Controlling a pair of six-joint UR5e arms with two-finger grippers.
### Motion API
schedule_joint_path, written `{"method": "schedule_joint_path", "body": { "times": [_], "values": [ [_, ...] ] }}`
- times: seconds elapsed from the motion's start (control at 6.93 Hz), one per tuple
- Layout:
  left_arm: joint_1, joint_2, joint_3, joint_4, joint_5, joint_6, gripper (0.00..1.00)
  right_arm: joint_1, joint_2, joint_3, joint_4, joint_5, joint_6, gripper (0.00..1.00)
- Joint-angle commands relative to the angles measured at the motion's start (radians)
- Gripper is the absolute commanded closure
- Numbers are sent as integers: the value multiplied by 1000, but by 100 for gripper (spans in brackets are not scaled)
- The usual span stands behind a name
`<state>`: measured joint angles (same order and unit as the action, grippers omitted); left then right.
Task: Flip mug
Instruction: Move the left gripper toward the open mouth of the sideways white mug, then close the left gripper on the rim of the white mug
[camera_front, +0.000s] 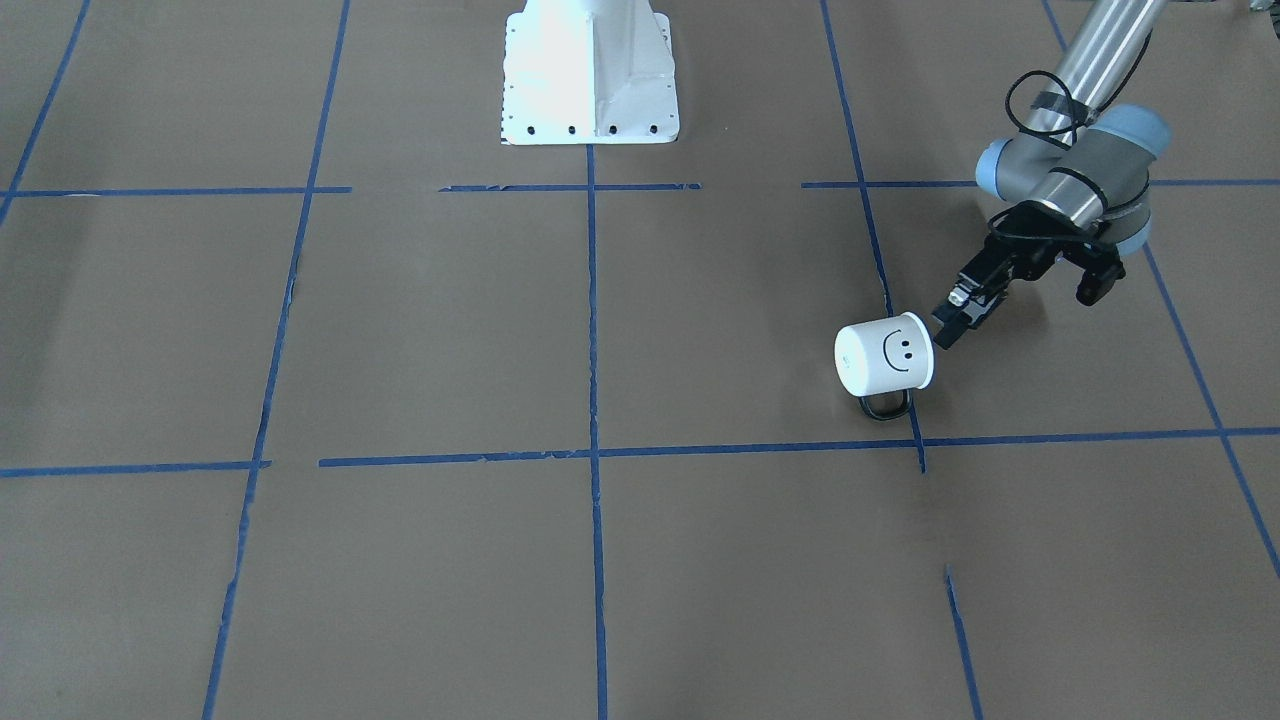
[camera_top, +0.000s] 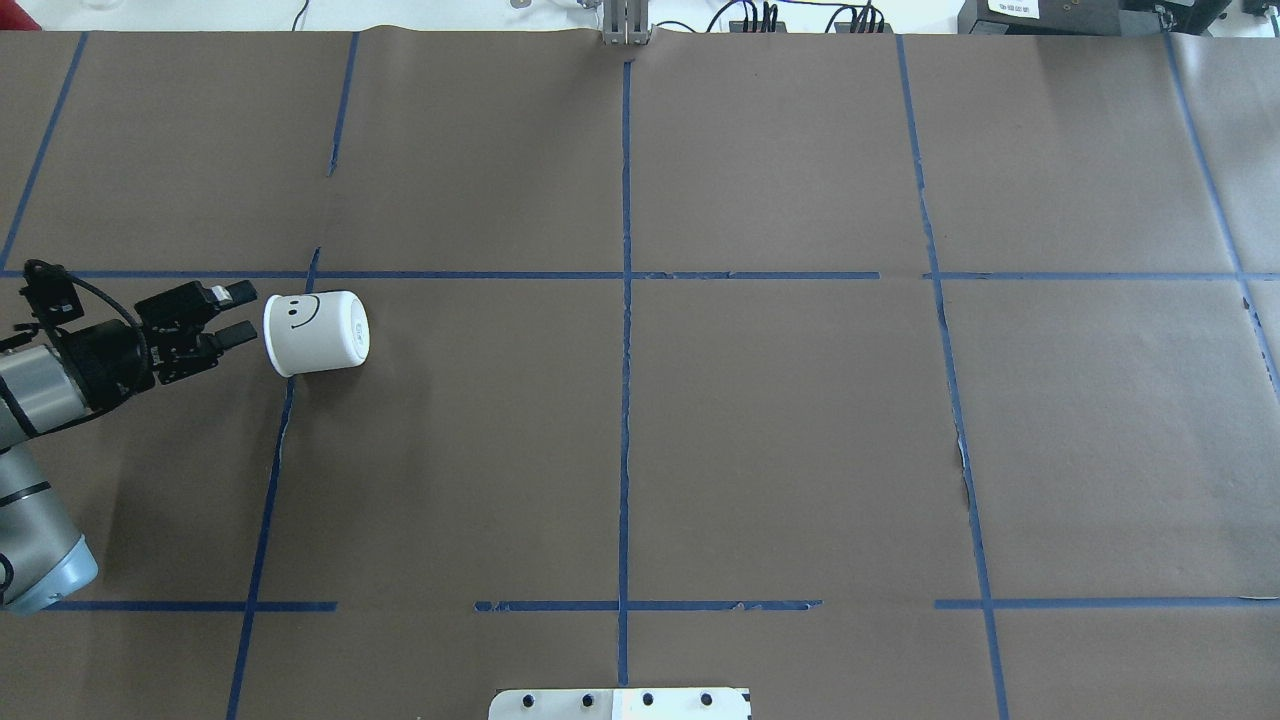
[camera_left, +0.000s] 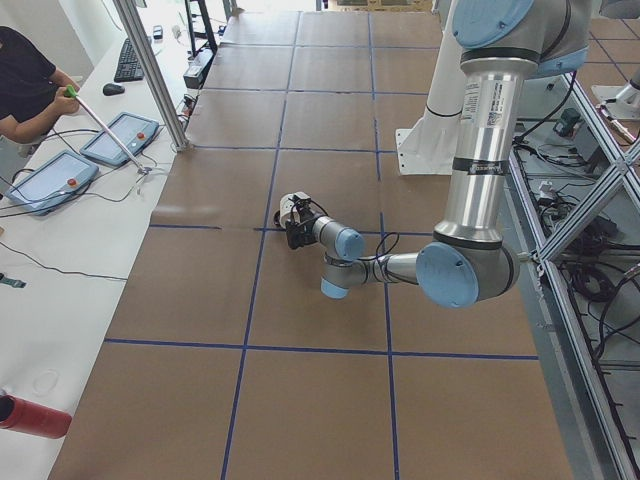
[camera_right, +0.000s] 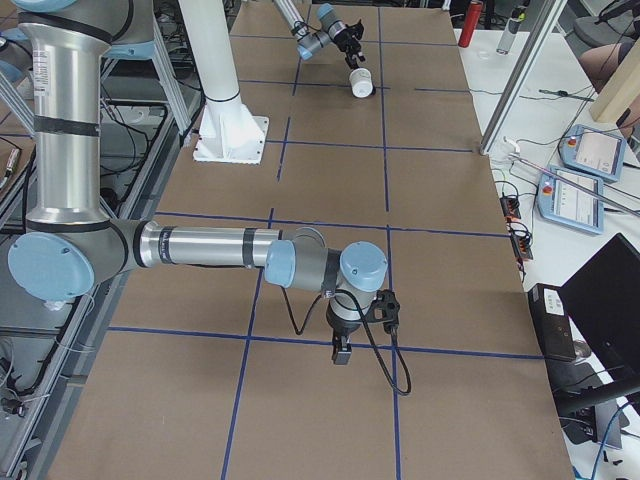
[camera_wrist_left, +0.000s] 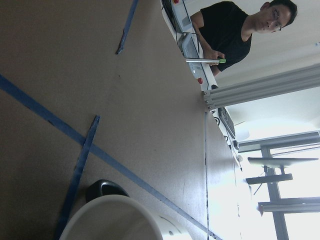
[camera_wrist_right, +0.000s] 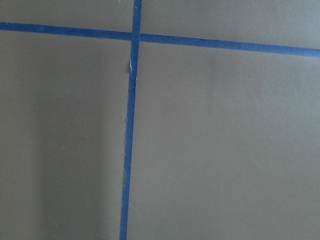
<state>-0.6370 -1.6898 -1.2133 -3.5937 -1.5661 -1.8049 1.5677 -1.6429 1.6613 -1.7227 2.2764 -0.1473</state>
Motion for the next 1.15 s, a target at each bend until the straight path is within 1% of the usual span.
{"method": "schedule_joint_path", "body": {
  "times": [0.0,0.43,0.72,0.87,1.01],
  "values": [
    [16,-5,11,-2,-8,22,0,0,0,0,0,0,0,0],
    [17,-30,6,-3,-5,18,0,0,0,0,0,0,0,0],
    [19,-40,15,-2,-6,19,8,0,0,0,0,0,0,0],
    [19,-53,24,-2,-6,18,44,0,0,0,0,0,0,0],
    [19,-56,32,-2,-6,15,88,0,0,0,0,0,0,0]
  ]
}}
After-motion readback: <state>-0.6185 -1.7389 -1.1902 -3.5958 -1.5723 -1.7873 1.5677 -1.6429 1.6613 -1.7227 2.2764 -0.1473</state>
